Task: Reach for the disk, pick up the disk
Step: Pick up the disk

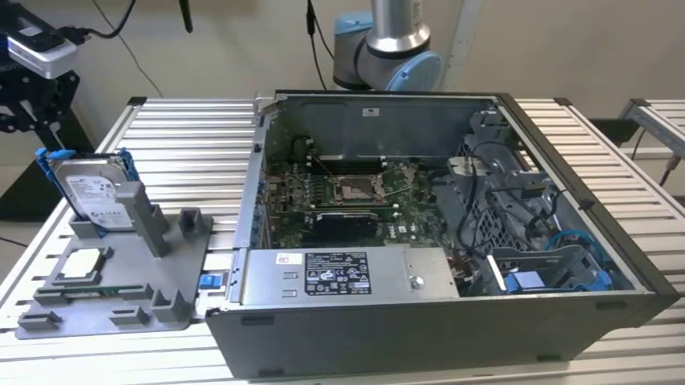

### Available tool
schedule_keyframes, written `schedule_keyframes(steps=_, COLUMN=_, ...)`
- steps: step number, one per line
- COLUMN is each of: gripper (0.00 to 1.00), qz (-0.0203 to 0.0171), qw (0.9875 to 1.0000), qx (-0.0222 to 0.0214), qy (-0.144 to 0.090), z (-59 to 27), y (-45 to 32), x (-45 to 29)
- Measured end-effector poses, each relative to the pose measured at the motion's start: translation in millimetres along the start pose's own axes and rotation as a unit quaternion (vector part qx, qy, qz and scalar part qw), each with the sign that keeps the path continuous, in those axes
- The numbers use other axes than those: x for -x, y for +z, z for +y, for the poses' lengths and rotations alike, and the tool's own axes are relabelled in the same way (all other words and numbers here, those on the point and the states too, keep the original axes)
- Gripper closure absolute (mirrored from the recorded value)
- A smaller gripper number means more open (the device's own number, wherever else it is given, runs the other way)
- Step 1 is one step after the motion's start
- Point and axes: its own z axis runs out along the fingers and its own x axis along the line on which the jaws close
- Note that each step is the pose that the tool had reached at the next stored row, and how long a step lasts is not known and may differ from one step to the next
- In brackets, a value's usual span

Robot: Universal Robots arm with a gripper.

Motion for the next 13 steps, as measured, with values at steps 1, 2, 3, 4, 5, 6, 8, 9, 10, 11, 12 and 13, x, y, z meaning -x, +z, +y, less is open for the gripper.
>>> schedule_keyframes(steps=1, gripper=1.00, qz=0.0003, qw=1.0000, qx=0.0000, qy=-0.009, z=0.0, y=0.0, x=0.0)
schedule_keyframes(steps=2, gripper=1.00, qz=0.0007, qw=0.9998, qx=0.0000, qy=-0.018, z=0.0, y=0.0, x=0.0)
schedule_keyframes(steps=3, gripper=1.00, qz=0.0010, qw=0.9996, qx=0.0000, qy=-0.027, z=-0.1, y=0.0, x=0.0)
schedule_keyframes(steps=4, gripper=1.00, qz=0.0014, qw=0.9993, qx=0.0000, qy=-0.037, z=-0.1, y=0.0, x=0.0)
schedule_keyframes(steps=5, gripper=1.00, qz=0.0017, qw=0.9989, qx=0.0000, qy=-0.046, z=-0.1, y=0.0, x=0.0)
schedule_keyframes(steps=6, gripper=1.00, qz=0.0021, qw=0.9985, qx=0.0000, qy=-0.055, z=0.0, y=0.0, x=0.0)
schedule_keyframes(steps=8, gripper=1.00, qz=0.0030, qw=0.9969, qx=0.0000, qy=-0.079, z=0.0, y=0.0, x=0.0)
schedule_keyframes(steps=9, gripper=1.00, qz=0.0033, qw=0.9961, qx=0.0000, qy=-0.088, z=0.0, y=0.0, x=0.0)
schedule_keyframes(steps=10, gripper=1.00, qz=0.0037, qw=0.9952, qx=0.0000, qy=-0.097, z=-0.1, y=0.0, x=0.0)
schedule_keyframes(steps=11, gripper=1.00, qz=0.0040, qw=0.9943, qx=0.0000, qy=-0.106, z=-0.1, y=0.0, x=0.0)
schedule_keyframes(steps=12, gripper=1.00, qz=0.0044, qw=0.9932, qx=0.0000, qy=-0.116, z=-0.1, y=0.0, x=0.0)
schedule_keyframes(steps=13, gripper=1.00, qz=0.0047, qw=0.9923, qx=0.0000, qy=-0.124, z=0.0, y=0.0, x=0.0)
